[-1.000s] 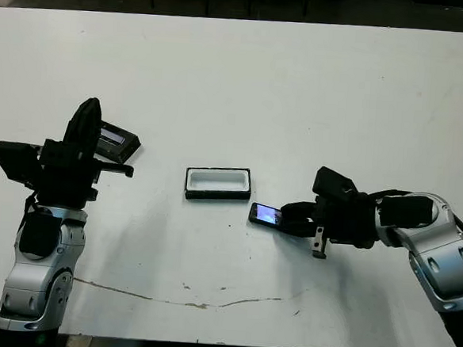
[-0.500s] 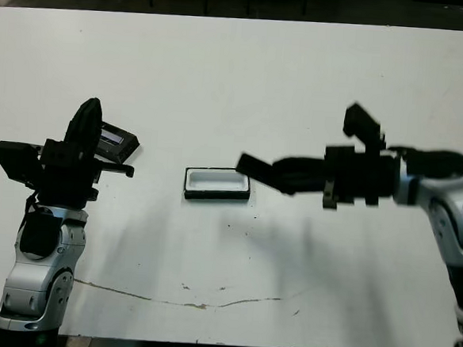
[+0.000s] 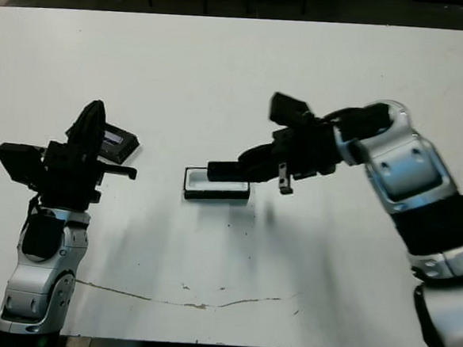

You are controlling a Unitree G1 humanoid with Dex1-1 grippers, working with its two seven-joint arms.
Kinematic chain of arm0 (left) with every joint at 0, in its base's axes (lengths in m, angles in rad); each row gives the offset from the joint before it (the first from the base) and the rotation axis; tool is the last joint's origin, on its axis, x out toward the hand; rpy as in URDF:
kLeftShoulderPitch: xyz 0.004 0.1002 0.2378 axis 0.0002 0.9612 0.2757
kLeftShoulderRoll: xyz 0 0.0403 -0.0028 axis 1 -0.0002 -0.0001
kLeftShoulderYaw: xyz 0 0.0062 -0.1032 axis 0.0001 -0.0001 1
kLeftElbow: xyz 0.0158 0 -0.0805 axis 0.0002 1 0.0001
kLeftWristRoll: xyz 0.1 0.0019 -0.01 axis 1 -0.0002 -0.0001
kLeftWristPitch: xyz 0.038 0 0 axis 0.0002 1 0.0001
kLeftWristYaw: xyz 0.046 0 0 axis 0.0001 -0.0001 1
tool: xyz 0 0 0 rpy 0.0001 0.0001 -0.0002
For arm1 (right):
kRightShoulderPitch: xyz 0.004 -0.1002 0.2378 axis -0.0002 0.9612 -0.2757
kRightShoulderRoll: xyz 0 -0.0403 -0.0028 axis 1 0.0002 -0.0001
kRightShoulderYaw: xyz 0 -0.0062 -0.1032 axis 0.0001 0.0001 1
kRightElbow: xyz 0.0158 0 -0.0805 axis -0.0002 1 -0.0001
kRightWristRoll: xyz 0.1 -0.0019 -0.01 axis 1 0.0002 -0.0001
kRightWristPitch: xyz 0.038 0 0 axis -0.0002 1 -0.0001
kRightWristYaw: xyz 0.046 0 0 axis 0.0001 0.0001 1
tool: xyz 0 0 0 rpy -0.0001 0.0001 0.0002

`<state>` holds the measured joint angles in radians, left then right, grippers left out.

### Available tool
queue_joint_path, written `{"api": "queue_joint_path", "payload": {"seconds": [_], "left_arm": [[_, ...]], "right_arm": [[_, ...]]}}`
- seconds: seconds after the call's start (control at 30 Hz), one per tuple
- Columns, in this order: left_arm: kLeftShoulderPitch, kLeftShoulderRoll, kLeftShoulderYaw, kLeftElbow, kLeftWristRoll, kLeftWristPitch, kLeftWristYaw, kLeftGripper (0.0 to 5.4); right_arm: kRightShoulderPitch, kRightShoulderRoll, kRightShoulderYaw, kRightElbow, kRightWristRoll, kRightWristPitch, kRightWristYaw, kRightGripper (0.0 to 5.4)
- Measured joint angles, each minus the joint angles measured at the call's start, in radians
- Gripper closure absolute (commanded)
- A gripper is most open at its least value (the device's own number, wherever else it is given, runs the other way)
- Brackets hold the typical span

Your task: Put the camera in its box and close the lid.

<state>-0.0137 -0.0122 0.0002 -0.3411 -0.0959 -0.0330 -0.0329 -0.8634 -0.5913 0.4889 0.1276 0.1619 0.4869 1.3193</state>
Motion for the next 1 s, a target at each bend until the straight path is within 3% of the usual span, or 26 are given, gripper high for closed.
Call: {"api": "queue_joint_path", "payload": {"seconds": [0.17, 0.43, 1.0], "left_arm": [[0.003, 0.0, 0.002, 0.0, -0.001, 0.0, 0.003, 5.4], [0.003, 0.0, 0.004, 0.0, -0.001, 0.0, 0.002, 5.4], [0.002, 0.0, -0.002, 0.001, 0.003, 0.0, 0.003, 5.4]], "right_arm": [[-0.056, 0.047, 0.048, 0.099, -0.091, -0.042, 0.01, 5.21], [-0.086, 0.116, 0.052, 0.214, -0.15, -0.14, 0.029, 5.21], [-0.122, 0.172, 0.029, 0.251, -0.17, -0.119, 0.06, 5.21]]}}
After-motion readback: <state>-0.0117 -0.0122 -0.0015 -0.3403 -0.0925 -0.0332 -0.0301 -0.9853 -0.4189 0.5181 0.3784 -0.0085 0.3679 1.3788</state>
